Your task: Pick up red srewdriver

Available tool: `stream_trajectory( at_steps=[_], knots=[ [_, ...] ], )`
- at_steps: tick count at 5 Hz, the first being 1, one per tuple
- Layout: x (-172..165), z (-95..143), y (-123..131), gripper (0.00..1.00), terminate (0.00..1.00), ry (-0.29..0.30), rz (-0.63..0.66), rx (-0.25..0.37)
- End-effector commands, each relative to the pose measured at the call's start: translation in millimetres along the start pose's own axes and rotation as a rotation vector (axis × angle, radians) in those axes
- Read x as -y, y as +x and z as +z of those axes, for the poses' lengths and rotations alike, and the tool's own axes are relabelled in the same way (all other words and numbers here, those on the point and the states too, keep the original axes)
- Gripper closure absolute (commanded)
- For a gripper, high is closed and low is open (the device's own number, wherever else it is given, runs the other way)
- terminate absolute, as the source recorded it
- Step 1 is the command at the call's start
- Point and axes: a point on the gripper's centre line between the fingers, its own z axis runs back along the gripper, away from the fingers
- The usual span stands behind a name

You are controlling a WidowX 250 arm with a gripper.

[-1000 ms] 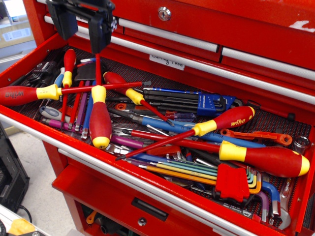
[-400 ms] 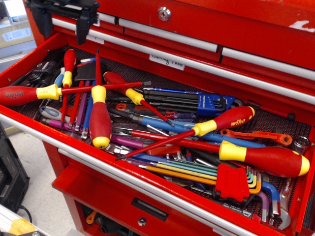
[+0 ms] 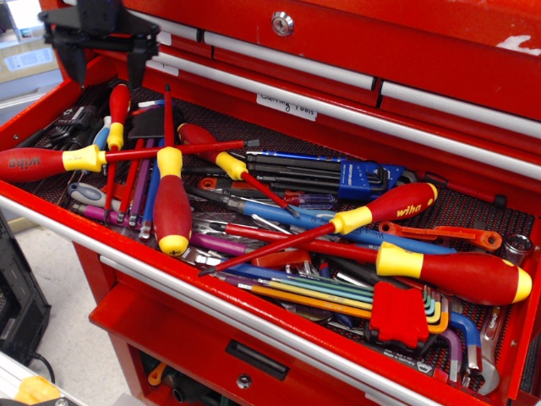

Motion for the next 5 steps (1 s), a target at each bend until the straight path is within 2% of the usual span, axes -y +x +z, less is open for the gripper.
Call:
stream_trajectory(
  at_steps=[1,3,5],
  knots=[
    [-7,-17,21,0.00,0.00,-0.066,-0.032,0.060],
    [-2,-48,32,0.00,0.00,-0.119,-0.050,0.060],
    [-3,-66,41,0.00,0.00,-0.159,-0.068,0.044]
  ],
)
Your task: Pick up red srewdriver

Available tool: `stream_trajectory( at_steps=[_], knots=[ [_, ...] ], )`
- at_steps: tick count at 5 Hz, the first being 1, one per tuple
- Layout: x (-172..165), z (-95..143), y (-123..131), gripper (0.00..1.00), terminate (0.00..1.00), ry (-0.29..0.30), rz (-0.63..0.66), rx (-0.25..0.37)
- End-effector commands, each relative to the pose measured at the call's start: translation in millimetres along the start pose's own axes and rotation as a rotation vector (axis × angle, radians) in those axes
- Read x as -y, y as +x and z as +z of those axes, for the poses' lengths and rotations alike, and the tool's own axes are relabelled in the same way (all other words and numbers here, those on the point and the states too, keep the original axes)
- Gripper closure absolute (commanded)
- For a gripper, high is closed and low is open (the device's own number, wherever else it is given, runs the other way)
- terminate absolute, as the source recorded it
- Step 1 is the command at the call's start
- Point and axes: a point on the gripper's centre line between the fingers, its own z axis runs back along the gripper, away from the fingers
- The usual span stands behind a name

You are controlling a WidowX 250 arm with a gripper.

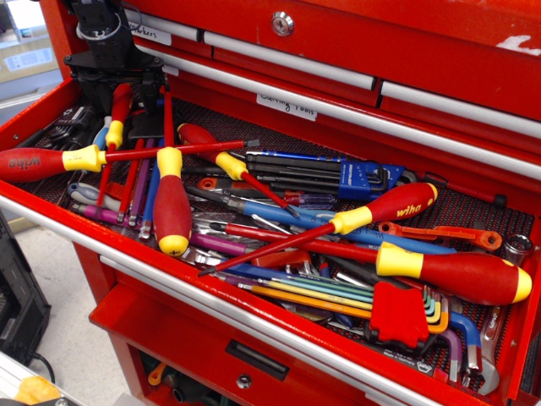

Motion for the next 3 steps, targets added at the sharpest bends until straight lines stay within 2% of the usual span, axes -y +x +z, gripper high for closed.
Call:
stream_trajectory(
  at_steps=[1,2,3],
  knots=[
    [-16.3,-4.6,8.9,0.00,0.00,-0.041,0.001,0.033],
    [-15.7,-7.9,8.6,1.00,0.00,-0.052,-0.002,0.008],
    [-14.6,-6.7,10.0,1.00,0.00,-0.050,-0.019,0.002]
  ],
)
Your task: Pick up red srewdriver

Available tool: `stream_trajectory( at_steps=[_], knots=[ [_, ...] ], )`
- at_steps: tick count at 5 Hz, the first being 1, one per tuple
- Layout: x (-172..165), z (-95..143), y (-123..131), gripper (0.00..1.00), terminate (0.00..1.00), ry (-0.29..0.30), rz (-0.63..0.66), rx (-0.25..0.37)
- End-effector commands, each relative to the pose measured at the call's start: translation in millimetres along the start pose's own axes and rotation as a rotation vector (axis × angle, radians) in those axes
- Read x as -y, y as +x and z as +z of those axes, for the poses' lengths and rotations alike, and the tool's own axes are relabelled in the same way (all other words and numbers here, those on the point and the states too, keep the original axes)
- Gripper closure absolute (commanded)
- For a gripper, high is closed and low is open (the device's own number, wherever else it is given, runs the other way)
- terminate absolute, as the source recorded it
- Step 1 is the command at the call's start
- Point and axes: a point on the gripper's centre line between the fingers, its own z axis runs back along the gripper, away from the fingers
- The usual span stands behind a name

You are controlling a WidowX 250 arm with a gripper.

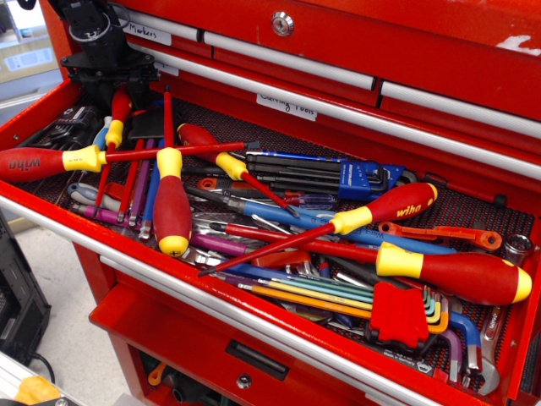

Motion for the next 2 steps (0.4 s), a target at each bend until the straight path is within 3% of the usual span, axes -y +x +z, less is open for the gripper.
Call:
stream_trajectory(
  at_steps=[1,2],
  knots=[
    [-5,21,0,1.00,0.00,0.031,-0.042,-0.029],
    [-4,47,-4,1.00,0.00,0.088,-0.043,-0.055]
  ],
)
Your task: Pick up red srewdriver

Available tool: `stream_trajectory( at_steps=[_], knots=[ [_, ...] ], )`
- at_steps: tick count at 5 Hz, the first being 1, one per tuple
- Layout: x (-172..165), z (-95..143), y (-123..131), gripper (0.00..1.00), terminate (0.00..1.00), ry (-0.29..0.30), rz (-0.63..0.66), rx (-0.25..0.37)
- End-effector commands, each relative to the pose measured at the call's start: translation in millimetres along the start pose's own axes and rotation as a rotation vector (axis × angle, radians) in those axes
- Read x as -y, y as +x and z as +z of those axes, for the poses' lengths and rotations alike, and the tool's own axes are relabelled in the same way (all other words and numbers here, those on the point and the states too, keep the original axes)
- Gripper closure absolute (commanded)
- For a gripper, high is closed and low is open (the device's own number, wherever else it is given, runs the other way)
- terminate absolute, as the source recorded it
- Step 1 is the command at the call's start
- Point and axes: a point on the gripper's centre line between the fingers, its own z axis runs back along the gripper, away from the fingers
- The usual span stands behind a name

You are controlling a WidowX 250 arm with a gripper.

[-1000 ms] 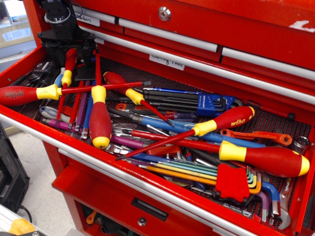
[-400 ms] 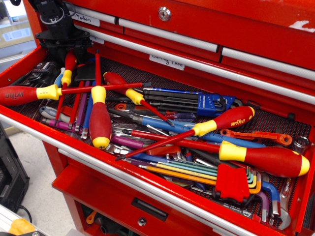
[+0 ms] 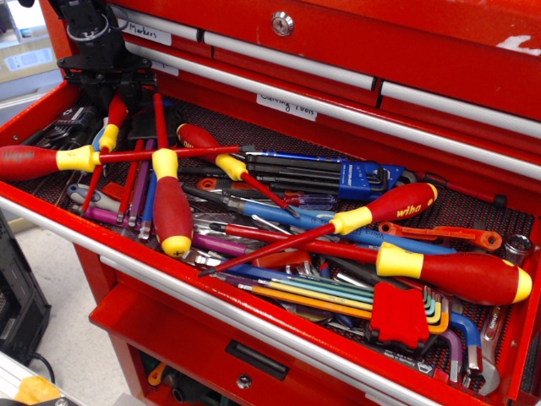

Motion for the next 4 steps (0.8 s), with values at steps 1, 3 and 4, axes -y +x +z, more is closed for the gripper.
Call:
stream_trajectory(
  at_steps=[1,3,4],
  knots=[
    [-8,72,-3,1.00,0.00,0.131,0.028,0.052],
    [-9,113,-16,1.00,0.00,0.269,0.054,0.233],
    [-16,105,-6,1.00,0.00,0.254,0.030,0.281]
  ],
)
